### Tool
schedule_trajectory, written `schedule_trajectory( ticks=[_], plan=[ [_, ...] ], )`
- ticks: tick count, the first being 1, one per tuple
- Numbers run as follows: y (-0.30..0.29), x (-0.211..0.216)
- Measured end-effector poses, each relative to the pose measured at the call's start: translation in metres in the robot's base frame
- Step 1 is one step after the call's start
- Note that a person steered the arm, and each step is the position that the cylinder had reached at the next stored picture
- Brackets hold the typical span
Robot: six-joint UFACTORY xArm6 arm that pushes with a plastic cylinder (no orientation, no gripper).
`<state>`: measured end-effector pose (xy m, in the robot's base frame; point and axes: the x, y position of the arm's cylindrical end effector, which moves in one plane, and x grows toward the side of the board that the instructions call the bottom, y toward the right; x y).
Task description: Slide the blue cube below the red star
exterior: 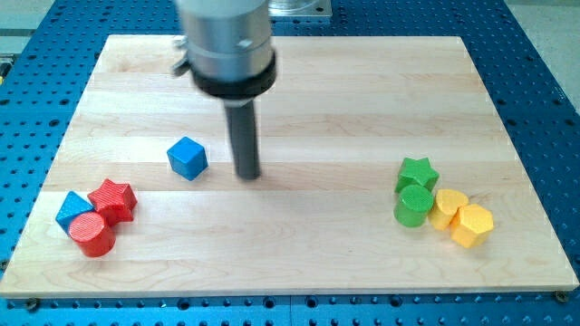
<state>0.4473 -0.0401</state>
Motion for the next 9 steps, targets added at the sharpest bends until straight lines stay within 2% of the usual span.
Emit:
schedule_trajectory(
  ticks=[1, 2, 4, 6, 7, 8, 9],
  plan=[
    [-0.037, -0.049],
    [-0.085, -0.015],
    [-0.089, 0.045],
    [-0.091, 0.063],
    [-0.072, 0.079],
    [-0.078, 0.084],
    [-0.113, 0.089]
  ],
)
